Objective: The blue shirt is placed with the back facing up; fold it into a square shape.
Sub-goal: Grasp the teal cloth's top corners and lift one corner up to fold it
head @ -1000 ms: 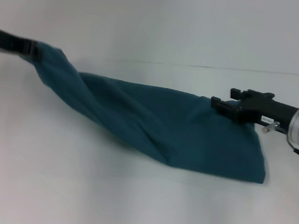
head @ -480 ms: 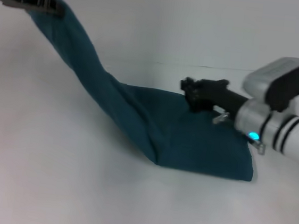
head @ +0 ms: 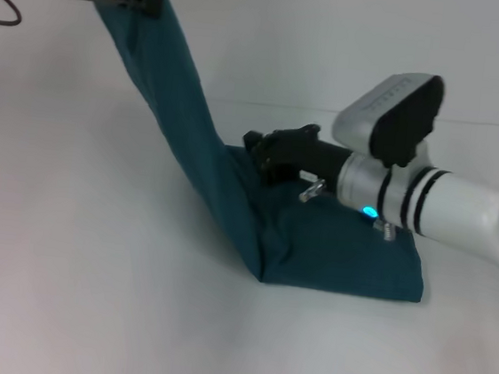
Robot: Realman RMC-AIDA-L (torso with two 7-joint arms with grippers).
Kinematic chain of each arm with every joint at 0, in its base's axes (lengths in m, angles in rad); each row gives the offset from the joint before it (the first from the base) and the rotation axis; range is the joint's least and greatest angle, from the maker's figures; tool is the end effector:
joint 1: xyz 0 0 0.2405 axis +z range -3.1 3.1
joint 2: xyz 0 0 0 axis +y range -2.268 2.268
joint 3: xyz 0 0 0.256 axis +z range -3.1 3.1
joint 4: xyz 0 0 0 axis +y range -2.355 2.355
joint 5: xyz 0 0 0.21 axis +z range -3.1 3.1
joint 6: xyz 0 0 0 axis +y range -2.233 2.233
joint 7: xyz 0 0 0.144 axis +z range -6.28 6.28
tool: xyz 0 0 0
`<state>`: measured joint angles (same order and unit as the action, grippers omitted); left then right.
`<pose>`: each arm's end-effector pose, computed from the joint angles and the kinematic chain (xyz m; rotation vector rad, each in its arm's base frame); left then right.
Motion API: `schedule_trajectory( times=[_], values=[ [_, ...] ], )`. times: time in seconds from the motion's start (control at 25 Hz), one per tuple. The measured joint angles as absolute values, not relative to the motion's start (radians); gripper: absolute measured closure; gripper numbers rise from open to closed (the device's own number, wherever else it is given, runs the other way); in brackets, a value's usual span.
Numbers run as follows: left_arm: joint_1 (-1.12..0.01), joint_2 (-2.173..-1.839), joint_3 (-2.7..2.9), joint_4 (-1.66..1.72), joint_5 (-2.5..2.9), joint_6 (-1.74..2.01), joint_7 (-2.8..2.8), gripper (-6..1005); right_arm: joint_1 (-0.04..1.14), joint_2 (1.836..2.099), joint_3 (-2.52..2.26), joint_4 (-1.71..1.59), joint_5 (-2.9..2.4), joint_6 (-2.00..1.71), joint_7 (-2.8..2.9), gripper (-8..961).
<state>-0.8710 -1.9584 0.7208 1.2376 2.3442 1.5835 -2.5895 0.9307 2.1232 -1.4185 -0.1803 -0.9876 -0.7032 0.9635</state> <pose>-0.1214 0.4323 0.1331 -2.3877 -1.1418 -0.3946 0.1716 0.4286 -0.1056 -2.4428 0.4837 0.5132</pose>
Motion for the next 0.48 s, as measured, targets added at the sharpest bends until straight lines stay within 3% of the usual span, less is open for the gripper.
schedule_trajectory(
  times=[0.48],
  values=[
    [-0.871, -1.949, 0.717, 1.245, 2.257, 1.627, -2.563, 875, 0.939, 2.123, -1.776, -0.303, -0.988, -0.725, 1.138, 954]
  ],
)
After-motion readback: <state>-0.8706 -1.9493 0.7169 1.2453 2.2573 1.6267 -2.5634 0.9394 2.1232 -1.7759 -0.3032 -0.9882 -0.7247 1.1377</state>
